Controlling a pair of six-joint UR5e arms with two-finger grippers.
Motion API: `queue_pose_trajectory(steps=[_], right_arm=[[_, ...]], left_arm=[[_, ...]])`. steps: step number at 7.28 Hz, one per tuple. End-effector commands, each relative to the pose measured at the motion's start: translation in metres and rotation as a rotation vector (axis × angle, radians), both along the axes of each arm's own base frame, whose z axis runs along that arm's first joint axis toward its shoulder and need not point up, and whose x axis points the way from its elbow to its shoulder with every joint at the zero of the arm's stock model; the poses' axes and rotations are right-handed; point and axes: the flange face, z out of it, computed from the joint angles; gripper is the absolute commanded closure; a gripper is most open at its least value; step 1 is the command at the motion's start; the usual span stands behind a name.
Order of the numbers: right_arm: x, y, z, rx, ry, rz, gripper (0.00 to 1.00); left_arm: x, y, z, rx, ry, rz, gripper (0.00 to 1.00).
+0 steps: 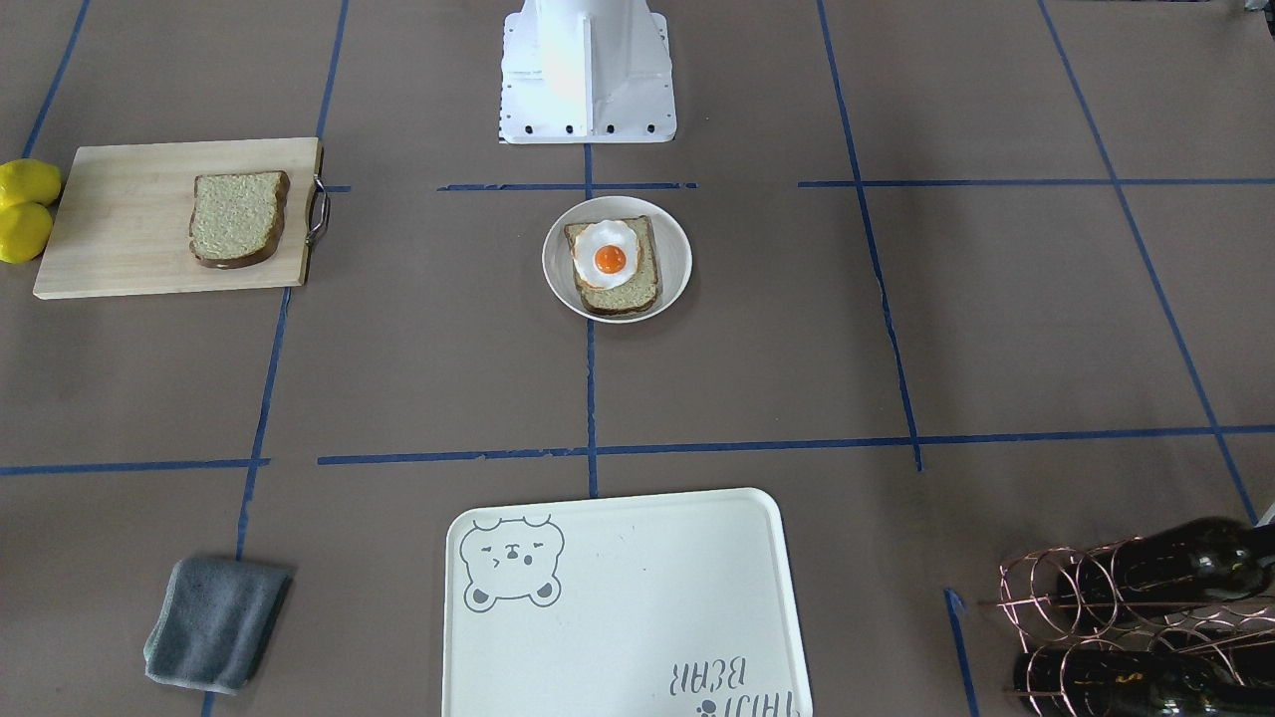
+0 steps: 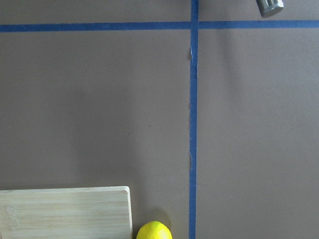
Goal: Make sandwich and place on tray
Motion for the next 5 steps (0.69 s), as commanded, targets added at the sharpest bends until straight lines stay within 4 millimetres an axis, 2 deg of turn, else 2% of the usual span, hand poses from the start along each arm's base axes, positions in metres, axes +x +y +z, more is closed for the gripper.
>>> queue_pose_trajectory(steps=[1,4,5], right_arm=[[0.000,0.000,0.000,0.003,-0.001,-0.002,0.00],[0.000,0.001,0.003,0.066,-0.009,0.000,0.00],[-0.001,0.001,0.003,0.066,-0.012,-0.002,0.00]], left_arm=[[0.000,0.000,-0.003,0.008,0.000,0.001,0.00],[0.000,-0.011,-0.017,0.024,-0.003,-0.007,0.00],[0.000,-0.011,-0.012,0.033,-0.004,0.002,0.00]])
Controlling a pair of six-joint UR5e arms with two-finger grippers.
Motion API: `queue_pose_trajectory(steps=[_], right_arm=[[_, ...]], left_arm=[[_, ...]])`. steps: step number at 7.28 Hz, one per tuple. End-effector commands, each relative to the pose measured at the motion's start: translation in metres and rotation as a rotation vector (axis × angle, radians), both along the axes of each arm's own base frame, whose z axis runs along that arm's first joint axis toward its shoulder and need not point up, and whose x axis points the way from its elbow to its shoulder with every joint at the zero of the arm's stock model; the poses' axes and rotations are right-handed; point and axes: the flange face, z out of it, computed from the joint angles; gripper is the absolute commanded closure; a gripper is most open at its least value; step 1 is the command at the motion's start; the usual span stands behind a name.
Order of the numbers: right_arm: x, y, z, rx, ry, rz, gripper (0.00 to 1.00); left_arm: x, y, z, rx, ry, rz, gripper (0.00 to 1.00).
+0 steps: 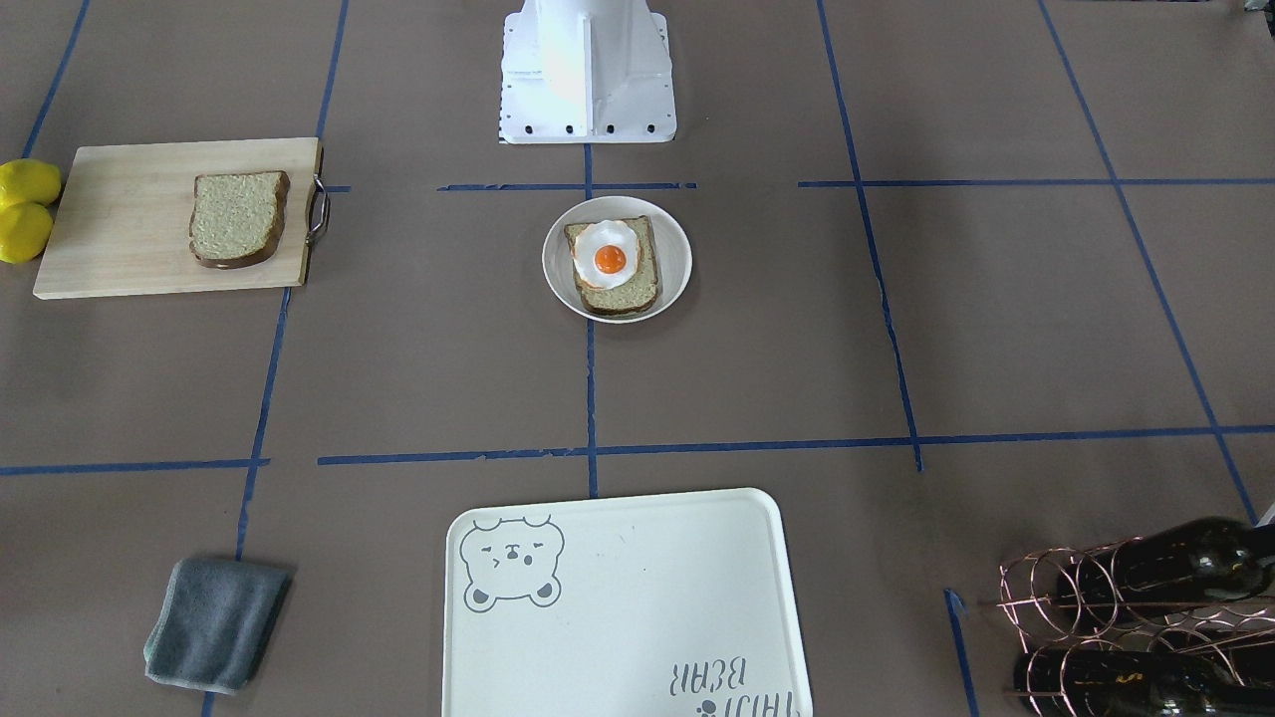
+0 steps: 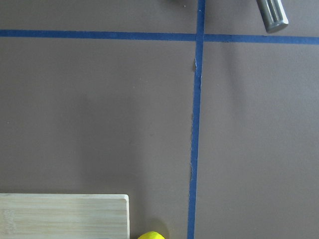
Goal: Make sandwich and place on tray
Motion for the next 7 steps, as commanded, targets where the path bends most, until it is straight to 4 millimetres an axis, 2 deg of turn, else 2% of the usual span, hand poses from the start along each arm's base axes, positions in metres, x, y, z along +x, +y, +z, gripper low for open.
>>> queue_pose_trajectory(steps=[1,2,3,4,5,7], right_arm=[[-0.003,-0.002,-0.003,0.026,-0.008,-0.006,0.00],[-0.014,-0.006,-0.008,0.072,-0.014,-0.030,0.00],[-0.022,-0.007,-0.012,0.098,-0.026,-0.046,0.00],[-0.035,-0.007,-0.017,0.110,-0.071,-0.073,0.00],[-0.054,-0.005,-0.023,0.133,-0.085,-0.110,0.00],[-0.093,0.007,-0.036,0.116,-0.142,-0.038,0.00]], left_arm=[[0.000,-0.001,-0.002,0.018,0.004,0.007,0.00],[0.001,0.001,-0.003,0.023,0.005,0.007,0.00],[0.001,0.001,-0.015,0.049,0.004,0.007,0.00],[0.001,0.002,-0.015,0.048,0.004,0.007,0.00],[0.003,-0.002,-0.022,0.079,0.019,0.010,0.00],[0.010,-0.003,-0.032,0.117,0.110,0.012,0.00]])
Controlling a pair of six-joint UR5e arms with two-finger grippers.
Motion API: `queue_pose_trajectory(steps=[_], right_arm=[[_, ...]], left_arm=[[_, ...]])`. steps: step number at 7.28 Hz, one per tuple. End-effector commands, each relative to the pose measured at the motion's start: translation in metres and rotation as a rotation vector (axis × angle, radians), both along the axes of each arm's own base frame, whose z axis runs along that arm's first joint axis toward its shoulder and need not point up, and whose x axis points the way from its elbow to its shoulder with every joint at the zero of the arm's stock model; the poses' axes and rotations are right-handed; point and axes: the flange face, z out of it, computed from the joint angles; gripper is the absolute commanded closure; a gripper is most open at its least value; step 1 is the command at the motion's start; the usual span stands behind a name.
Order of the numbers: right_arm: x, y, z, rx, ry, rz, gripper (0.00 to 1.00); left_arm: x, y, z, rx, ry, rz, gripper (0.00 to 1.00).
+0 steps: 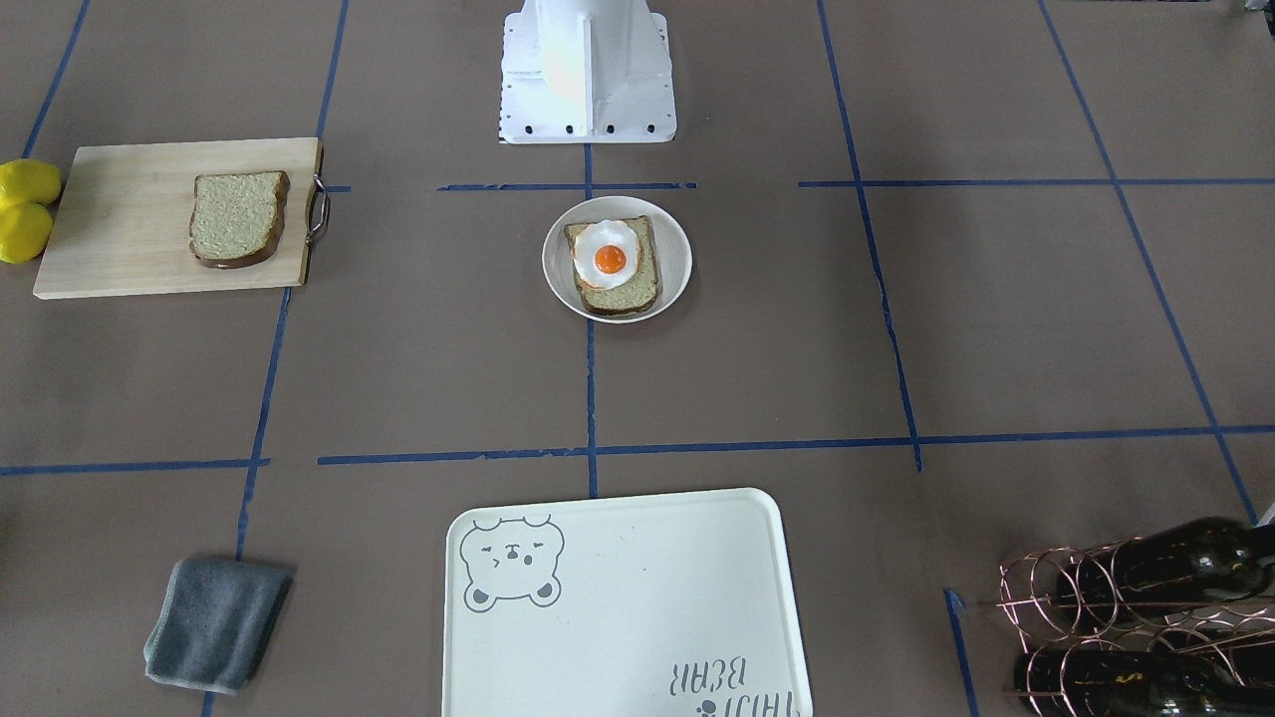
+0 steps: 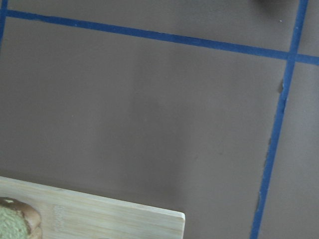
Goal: Make sandwich and place on tray
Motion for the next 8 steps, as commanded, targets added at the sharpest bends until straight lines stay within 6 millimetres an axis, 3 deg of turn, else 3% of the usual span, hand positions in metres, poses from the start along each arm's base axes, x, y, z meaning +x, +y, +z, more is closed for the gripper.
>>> queue_pose_trajectory(steps=[1,3,5,6,7,8], right_arm=[[-0.053,0.020,-0.018,-0.037,-0.078,0.070,0.00],[-0.101,0.041,-0.033,-0.084,-0.129,0.115,0.00],[-0.151,0.086,-0.034,-0.118,-0.120,0.184,0.00],[-0.161,0.096,-0.034,-0.118,-0.131,0.166,0.01],[-0.155,0.117,-0.021,-0.115,-0.134,0.140,0.12],[-0.155,0.128,-0.020,-0.095,-0.161,0.118,0.09]], left_arm=[[0.003,-0.002,-0.009,0.055,0.035,0.002,0.00],[0.003,-0.002,-0.008,0.056,0.037,-0.003,0.00],[0.003,-0.002,-0.009,0.054,0.037,-0.006,0.00],[0.003,-0.002,-0.009,0.057,0.037,-0.005,0.00],[0.003,-0.002,-0.010,0.057,0.037,-0.006,0.00],[0.003,-0.002,-0.013,0.061,0.037,-0.006,0.00]])
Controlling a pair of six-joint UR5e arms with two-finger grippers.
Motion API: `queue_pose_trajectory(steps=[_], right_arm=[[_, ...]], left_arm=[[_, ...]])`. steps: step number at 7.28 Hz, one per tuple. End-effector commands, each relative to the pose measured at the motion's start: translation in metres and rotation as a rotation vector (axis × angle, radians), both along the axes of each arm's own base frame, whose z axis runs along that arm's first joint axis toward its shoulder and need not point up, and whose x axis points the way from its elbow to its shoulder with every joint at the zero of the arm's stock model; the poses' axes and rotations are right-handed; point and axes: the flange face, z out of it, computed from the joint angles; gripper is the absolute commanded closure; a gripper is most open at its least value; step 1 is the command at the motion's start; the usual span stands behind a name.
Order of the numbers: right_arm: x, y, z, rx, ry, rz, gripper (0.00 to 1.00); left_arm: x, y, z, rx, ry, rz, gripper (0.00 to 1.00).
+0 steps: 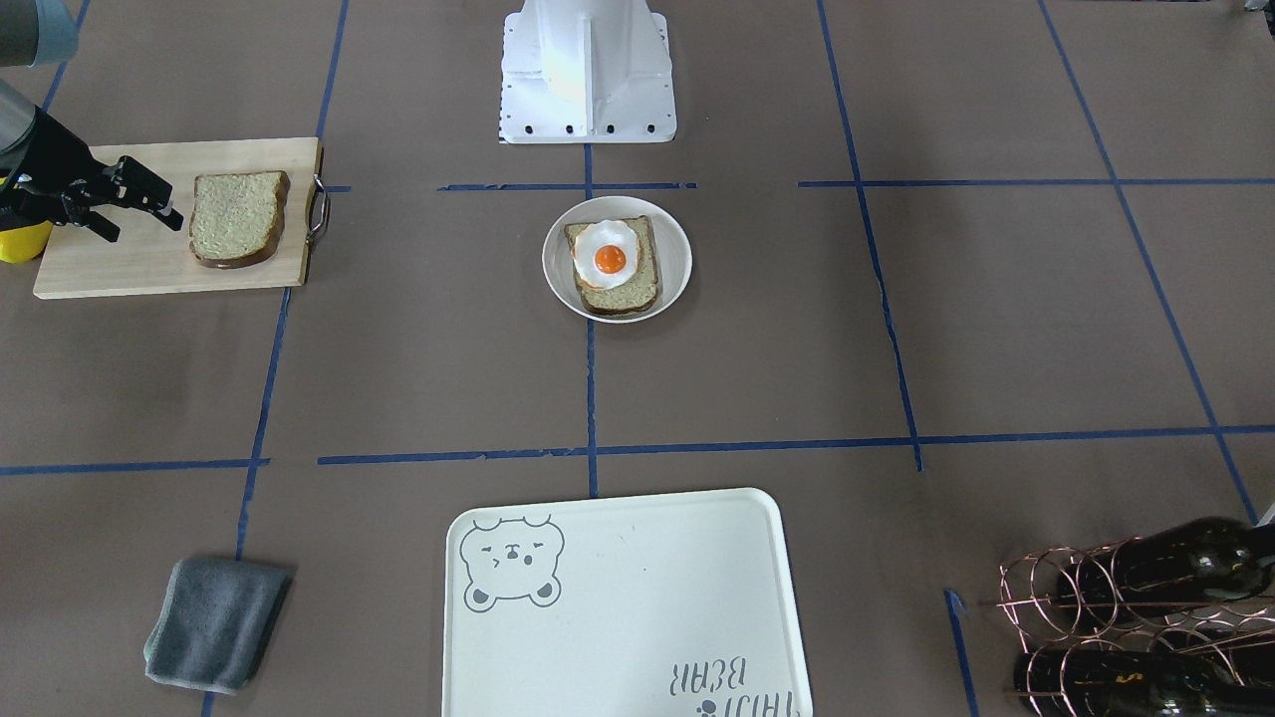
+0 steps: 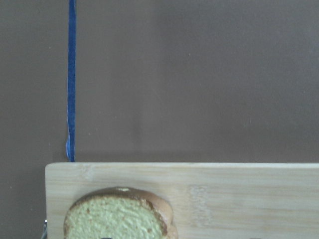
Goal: Make sandwich and place on tray
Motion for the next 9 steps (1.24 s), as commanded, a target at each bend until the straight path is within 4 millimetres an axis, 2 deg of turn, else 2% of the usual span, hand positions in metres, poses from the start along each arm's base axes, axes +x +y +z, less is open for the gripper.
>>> queue_pose_trajectory(steps=[1,2,3,6,7,8,9], right_arm=[[-0.011,0.022,0.006,0.027,-0.012,-0.029,0.10],[-0.027,0.028,0.007,0.060,0.016,-0.032,0.10],[-0.034,0.033,0.009,0.067,0.021,-0.048,0.11],[-0.047,0.040,0.015,0.012,0.028,-0.047,0.25],[-0.046,0.041,0.017,0.010,0.029,-0.047,0.44],[-0.045,0.041,0.017,0.008,0.030,-0.048,0.72],[-0.044,0.042,0.018,0.006,0.033,-0.048,0.93]], left_arm=[[0.000,0.000,-0.003,0.005,0.000,0.000,0.00],[0.000,0.000,-0.007,0.013,0.000,0.000,0.00],[0.000,0.000,-0.008,0.013,0.000,-0.001,0.00],[0.000,0.000,-0.009,0.016,0.000,-0.001,0.00],[0.000,0.000,-0.009,0.017,-0.001,0.000,0.00],[0.000,0.000,-0.009,0.018,-0.001,0.000,0.00],[0.000,0.000,-0.010,0.018,-0.001,-0.001,0.00]])
